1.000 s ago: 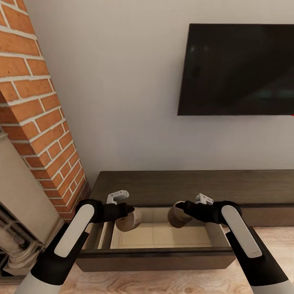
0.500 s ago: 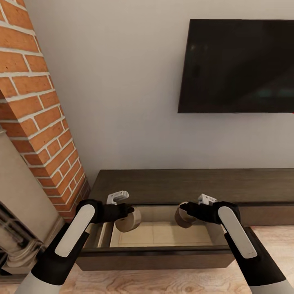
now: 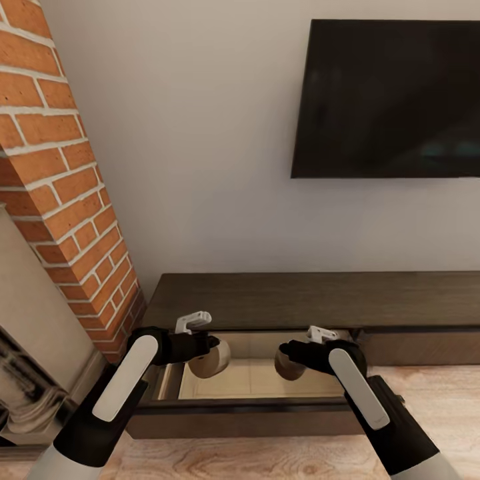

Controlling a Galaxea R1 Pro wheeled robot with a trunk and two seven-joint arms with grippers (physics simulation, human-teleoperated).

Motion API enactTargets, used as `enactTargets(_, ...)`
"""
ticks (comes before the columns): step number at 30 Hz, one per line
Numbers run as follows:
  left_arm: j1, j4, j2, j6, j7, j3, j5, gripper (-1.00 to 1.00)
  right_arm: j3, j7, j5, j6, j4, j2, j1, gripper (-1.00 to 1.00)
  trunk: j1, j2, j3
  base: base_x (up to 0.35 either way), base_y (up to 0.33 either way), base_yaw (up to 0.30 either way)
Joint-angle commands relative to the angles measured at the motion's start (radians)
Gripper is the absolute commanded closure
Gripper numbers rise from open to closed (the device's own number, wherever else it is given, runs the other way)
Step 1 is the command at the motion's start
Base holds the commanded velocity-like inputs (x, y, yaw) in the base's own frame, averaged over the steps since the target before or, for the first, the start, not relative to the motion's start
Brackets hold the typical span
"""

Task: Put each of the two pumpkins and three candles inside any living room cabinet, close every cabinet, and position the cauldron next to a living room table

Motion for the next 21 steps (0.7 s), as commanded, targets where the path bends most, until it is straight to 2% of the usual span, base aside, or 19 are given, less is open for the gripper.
enactTargets(1,-0.001,-0.001,0.000,-0.014,0.010,-0.016,0.007,1.00,0.020,-0.010,0.013,-0.008,0.006,0.012,-0.002,1.00,0.004,-0.008,-0.004,0.000,0.000,0.000)
enactTargets(5,-0.001,-0.001,0.000,-0.034,0.010,-0.039,0.004,1.00,0.037,-0.010,0.036,-0.020,0.011,0.023,-0.002,1.00,0.019,-0.036,-0.017,0.000,0.000,0.000)
enactTargets(10,-0.002,-0.001,-0.002,-0.046,0.009,-0.045,0.001,1.00,0.042,-0.009,0.041,-0.047,0.014,0.025,-0.002,1.00,0.038,-0.071,-0.032,0.000,0.000,0.000)
enactTargets(14,-0.003,0.005,-0.019,-0.051,0.009,-0.046,-0.001,1.00,0.046,-0.009,0.042,-0.060,0.014,0.025,-0.002,1.00,0.054,-0.099,-0.045,0.000,0.000,0.000)
enactTargets(16,-0.008,0.017,-0.026,-0.056,0.009,-0.045,-0.012,1.00,0.065,-0.009,0.044,-0.065,0.014,0.026,-0.002,1.00,0.061,-0.113,-0.051,0.000,0.000,0.000)
enactTargets(17,-0.015,0.028,-0.028,-0.060,0.008,-0.045,-0.038,1.00,0.071,-0.010,0.047,-0.066,0.014,0.026,-0.002,1.00,0.065,-0.120,-0.054,0.000,0.000,0.000)
enactTargets(19,-0.026,0.072,-0.046,-0.075,0.001,-0.043,-0.126,1.00,0.078,-0.010,0.055,-0.067,0.013,0.026,-0.002,1.00,0.073,-0.134,-0.060,0.000,0.000,0.000)
enactTargets(21,-0.033,0.124,-0.091,-0.098,-0.021,-0.043,-0.220,1.00,0.082,-0.010,0.061,-0.067,0.011,0.026,-0.002,1.00,0.080,-0.148,-0.067,0.000,0.000,0.000)
